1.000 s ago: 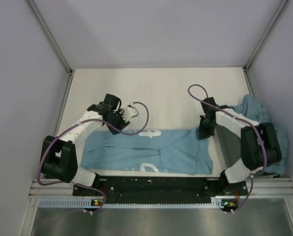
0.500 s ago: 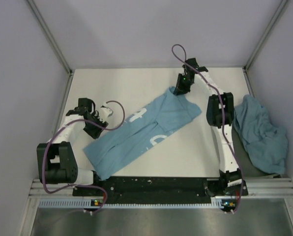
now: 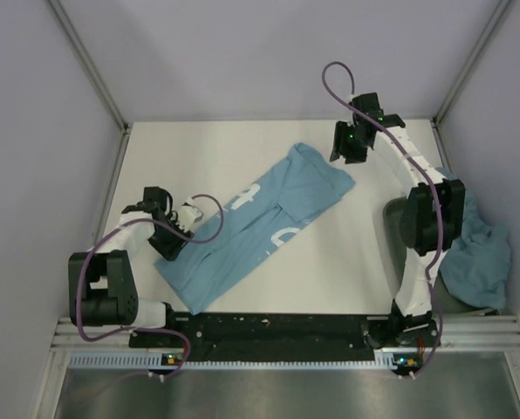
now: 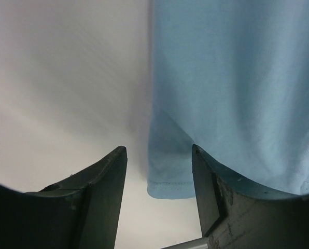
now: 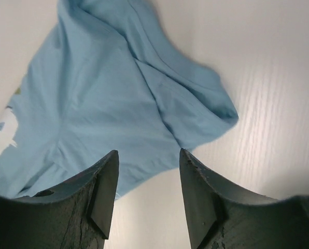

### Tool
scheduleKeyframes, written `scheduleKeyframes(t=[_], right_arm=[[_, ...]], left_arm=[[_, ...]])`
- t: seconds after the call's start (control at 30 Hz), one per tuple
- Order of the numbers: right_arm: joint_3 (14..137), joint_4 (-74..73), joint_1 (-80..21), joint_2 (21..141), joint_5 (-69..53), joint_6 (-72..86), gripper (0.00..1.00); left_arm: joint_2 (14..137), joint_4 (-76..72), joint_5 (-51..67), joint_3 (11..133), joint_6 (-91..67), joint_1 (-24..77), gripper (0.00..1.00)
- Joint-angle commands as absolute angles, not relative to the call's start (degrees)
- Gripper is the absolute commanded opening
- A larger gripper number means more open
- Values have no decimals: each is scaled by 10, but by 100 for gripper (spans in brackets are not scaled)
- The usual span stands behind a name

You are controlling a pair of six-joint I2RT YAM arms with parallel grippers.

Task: Fold and stack the t-shirts
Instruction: Rotate the tshirt 90 degrees

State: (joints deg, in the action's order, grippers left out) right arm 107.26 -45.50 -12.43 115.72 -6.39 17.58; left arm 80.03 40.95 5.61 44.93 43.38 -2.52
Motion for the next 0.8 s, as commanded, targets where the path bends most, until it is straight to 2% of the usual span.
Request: scheduleKeyframes(t=[0.0, 0.17, 0.27, 0.3, 0.37, 0.43, 0.57, 0.6, 0.63, 0.7, 0.77], right_arm=[[982, -453, -96, 1157, -11, 192, 49], [974, -453, -87, 1207, -35, 187, 47], [1018, -467, -85, 1273, -62, 173, 45], [1044, -479, -82, 1301, -80, 174, 39], [1100, -488, -76, 1342, -111, 174, 18], [1158, -488, -71, 1381, -125, 179, 4], [1373, -484, -57, 1494, -190, 191, 4], [1427, -482, -57, 1518, -198, 196, 9], [1479, -475, -56, 1539, -199, 204, 20], [1514, -451, -53, 1544, -193, 221, 50], [1486, -419, -38, 1508, -189, 219, 62]], left_arm=[[800, 405, 50, 424, 465, -25, 56], [780, 431, 90, 369, 528, -17, 50], [763, 460, 130, 358, 548, -3, 49], [759, 467, 143, 358, 548, -3, 49], [753, 486, 174, 359, 541, 41, 49], [749, 498, 193, 359, 522, 98, 49], [747, 503, 234, 384, 469, 252, 52], [754, 507, 257, 400, 466, 279, 53], [763, 518, 281, 420, 458, 298, 55], [775, 556, 299, 459, 452, 330, 57], [766, 616, 294, 484, 468, 332, 57]])
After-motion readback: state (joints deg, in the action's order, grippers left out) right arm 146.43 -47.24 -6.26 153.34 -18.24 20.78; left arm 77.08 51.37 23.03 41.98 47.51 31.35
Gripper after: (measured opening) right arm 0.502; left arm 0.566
